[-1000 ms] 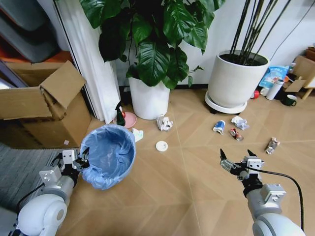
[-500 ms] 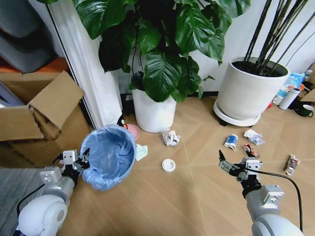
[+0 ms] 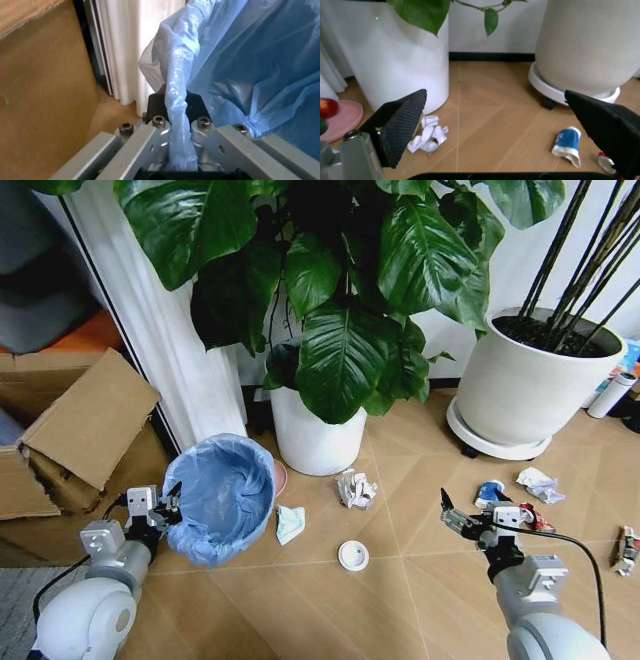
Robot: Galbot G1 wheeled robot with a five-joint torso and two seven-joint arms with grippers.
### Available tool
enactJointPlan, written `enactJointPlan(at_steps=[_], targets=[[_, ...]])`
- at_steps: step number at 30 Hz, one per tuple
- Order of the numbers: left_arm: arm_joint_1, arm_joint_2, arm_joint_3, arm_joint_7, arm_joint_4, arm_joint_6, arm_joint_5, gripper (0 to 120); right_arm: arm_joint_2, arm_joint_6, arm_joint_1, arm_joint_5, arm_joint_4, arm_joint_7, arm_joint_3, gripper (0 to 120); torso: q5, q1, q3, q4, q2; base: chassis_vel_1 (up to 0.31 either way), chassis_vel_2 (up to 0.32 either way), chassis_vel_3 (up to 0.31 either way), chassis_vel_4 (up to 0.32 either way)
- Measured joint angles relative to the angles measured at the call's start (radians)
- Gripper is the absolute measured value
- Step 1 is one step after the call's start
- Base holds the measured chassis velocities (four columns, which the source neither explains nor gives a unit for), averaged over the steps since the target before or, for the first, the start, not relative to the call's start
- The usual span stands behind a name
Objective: Pick up the trash bin and place the garbage on the floor into it.
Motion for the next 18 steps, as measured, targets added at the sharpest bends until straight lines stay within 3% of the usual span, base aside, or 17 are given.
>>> enactJointPlan(at_steps=[8, 18], targets=[[0.011, 0.004, -0.008, -0.003, 0.007, 0.020, 0.001, 0, -0.020, -0.009, 0.068, 0.041, -0.111, 0.013, -0.065, 100, 0.0001, 0.000, 0.000, -0.0002, 0.000, 0.013, -0.014, -0.011, 0.011], [0.034, -0.011, -0.025, -0.024, 0.015, 0.036, 0.007, 0, -0.068, -0.041, 0.227, 0.178, -0.377, 0.032, -0.217, 100, -0.0002, 0.000, 0.000, 0.0001, 0.000, 0.000, 0.000, 0.000, 0.000]])
